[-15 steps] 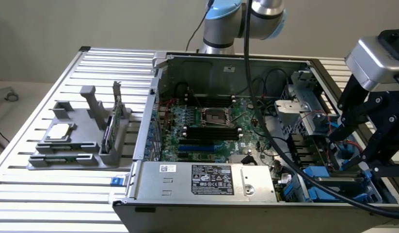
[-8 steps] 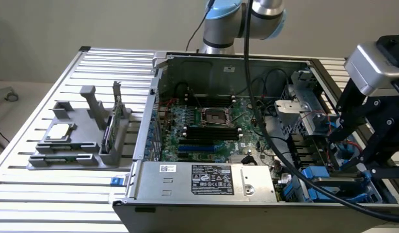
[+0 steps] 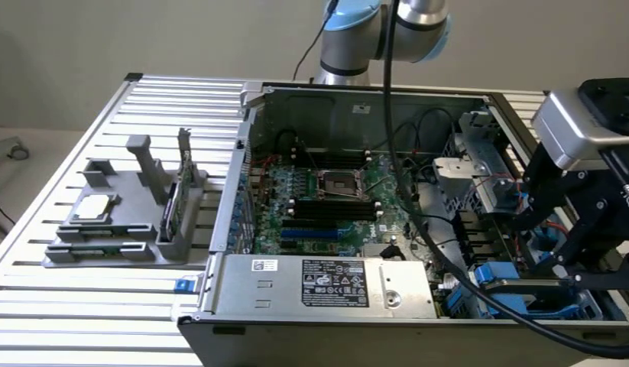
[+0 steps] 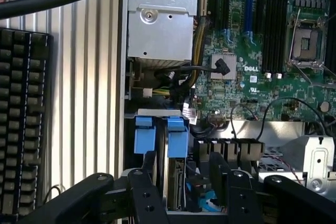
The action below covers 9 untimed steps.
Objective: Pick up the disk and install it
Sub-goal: 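Insert the disk into the insertion slot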
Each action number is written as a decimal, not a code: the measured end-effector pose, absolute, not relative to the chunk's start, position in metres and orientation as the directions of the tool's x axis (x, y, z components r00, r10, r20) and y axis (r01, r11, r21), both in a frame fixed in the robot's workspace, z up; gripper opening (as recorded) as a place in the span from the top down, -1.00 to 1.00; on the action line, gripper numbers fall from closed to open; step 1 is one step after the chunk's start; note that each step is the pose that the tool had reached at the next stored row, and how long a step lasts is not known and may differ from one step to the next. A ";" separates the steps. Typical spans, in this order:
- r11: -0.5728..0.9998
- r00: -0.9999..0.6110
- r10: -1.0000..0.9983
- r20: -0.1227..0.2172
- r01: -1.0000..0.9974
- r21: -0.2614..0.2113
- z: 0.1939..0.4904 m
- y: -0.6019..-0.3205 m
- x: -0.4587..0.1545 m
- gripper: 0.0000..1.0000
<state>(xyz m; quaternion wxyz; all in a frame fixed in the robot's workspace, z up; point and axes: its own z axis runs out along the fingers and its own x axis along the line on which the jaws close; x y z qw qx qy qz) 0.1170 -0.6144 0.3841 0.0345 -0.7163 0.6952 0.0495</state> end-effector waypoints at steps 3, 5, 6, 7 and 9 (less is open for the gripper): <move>-0.034 0.031 -0.992 -0.119 -0.999 0.019 0.379 -0.614 0.117 -0.01; -0.035 0.032 -0.992 -0.119 -0.999 0.019 0.376 -0.614 0.117 0.14; -0.035 0.033 -0.992 -0.119 -0.999 0.019 0.374 -0.614 0.117 0.14; -0.036 0.033 -0.992 -0.119 -0.999 0.019 0.373 -0.614 0.117 0.14; -0.037 0.035 -0.992 -0.119 -0.999 0.019 0.370 -0.614 0.117 0.32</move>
